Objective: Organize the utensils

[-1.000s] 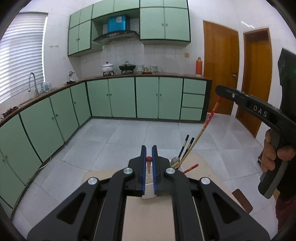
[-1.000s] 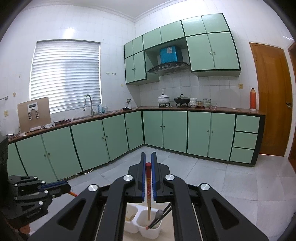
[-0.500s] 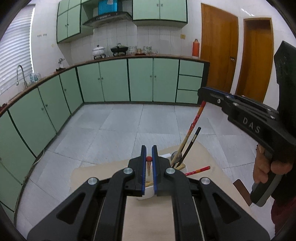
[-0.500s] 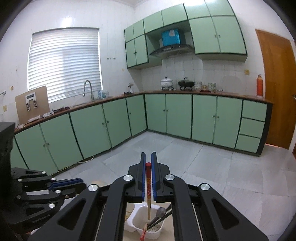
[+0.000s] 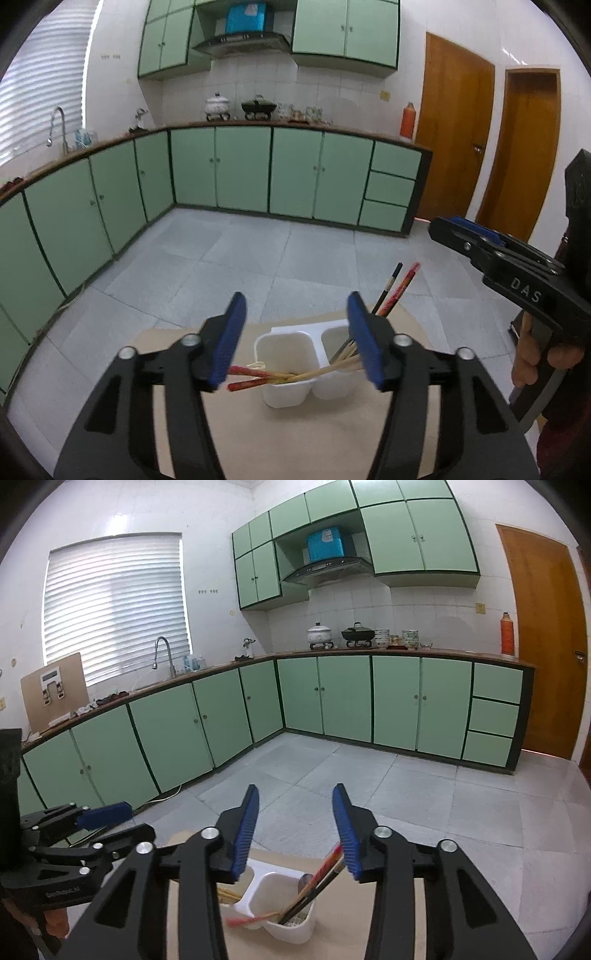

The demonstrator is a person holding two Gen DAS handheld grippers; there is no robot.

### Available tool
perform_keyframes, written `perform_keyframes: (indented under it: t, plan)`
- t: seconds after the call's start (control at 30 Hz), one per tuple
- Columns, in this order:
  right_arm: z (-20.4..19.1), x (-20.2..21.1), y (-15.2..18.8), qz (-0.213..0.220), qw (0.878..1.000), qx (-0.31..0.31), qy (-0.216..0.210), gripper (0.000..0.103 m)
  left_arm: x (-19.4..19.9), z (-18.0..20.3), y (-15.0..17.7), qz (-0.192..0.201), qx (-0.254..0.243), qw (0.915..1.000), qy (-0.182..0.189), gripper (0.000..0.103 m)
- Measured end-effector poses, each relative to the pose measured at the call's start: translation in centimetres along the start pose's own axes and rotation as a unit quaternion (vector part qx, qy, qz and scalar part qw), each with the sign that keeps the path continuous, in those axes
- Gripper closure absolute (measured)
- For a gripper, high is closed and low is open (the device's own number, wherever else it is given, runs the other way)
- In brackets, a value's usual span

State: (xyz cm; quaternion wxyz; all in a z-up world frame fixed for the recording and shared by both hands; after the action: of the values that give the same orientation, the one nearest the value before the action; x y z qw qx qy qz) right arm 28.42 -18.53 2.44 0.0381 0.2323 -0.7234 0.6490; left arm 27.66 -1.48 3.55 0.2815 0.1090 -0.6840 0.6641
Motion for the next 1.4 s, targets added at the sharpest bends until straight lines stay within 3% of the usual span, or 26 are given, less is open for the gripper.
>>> perform_keyframes:
  t: [0.33, 0.5, 1.03, 1.4]
  plan:
    - [-0.5, 4.6, 2.3, 0.008, 1.0, -0.012, 0.01, 0.039, 4.5, -0.1, 1.6, 0.038, 0.026, 0.9985, -0.03, 0.022]
    - [-1.4, 6.5, 3.9, 0.003, 1.0, -0.006, 0.014, 0.031, 6.4, 0.3, 2.9, 0.046, 0.034, 0.9976, -0.039, 0.017]
    - [-3.7, 10.7, 7.6, -0.016, 1.0, -0.005, -0.009, 0.02, 10.1, 0.7, 7.1, 0.043, 0.037, 0.9971, -0.05, 0.011]
    - [-4.3, 12.7, 8.6, -0.012, 1.0, -0.013, -0.018, 0.006, 13.2, 1.4, 7.8, 0.067, 0.032, 0.9956, -0.058, 0.006]
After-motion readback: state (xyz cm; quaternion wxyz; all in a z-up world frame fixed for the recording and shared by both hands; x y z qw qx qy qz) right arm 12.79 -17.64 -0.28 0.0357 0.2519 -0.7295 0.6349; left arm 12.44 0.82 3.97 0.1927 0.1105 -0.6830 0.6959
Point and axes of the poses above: each gripper's, at about its wrist camera, not at the fingertips, and x roughly against the way its jaws point, z to its right, y to its underside, the point moved 3 cm from there along -x, roughly the way its jaws point, and after that the axes turned 3 degrees about -y, right-handed, at the moved point
